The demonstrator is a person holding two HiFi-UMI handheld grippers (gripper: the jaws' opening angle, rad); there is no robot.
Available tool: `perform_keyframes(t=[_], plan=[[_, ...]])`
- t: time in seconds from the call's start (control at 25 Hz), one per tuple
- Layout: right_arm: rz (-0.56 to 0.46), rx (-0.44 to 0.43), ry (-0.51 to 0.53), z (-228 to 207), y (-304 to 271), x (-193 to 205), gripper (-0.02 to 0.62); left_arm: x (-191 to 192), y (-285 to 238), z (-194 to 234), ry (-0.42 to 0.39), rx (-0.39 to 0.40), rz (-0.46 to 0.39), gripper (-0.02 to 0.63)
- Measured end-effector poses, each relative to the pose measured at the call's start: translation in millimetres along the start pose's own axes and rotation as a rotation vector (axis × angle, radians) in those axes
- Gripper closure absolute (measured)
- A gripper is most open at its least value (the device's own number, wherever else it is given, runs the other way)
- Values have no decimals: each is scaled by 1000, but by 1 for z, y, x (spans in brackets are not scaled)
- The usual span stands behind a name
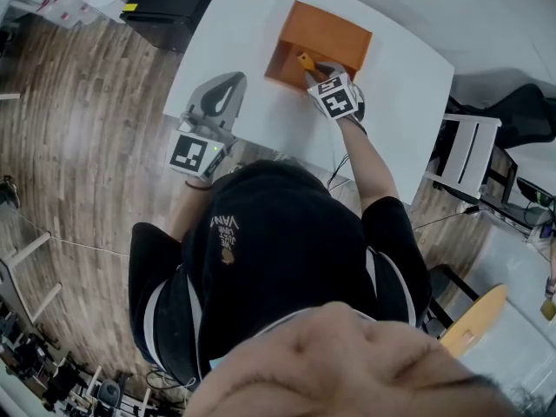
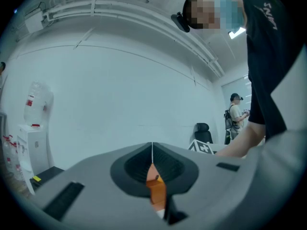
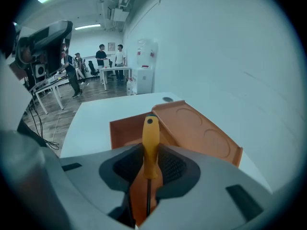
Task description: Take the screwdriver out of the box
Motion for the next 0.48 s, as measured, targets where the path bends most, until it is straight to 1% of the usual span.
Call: perform_keyframes(t=[0.16, 0.48], plan=[[-36, 16, -19, 5, 12, -7, 492, 2, 3, 1, -17, 27, -21, 591], [-114, 70, -37, 11, 39, -18, 492, 0, 13, 0, -6, 61, -22, 591]])
Point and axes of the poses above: the fingertips, and each gripper's own axes: y backward along the fingers, z to its left, x out of its underside, the point moved 10 cm from there along y, backward along the fingers, and after that the axes turned 2 degrees about -z, right-handed, at the moved point
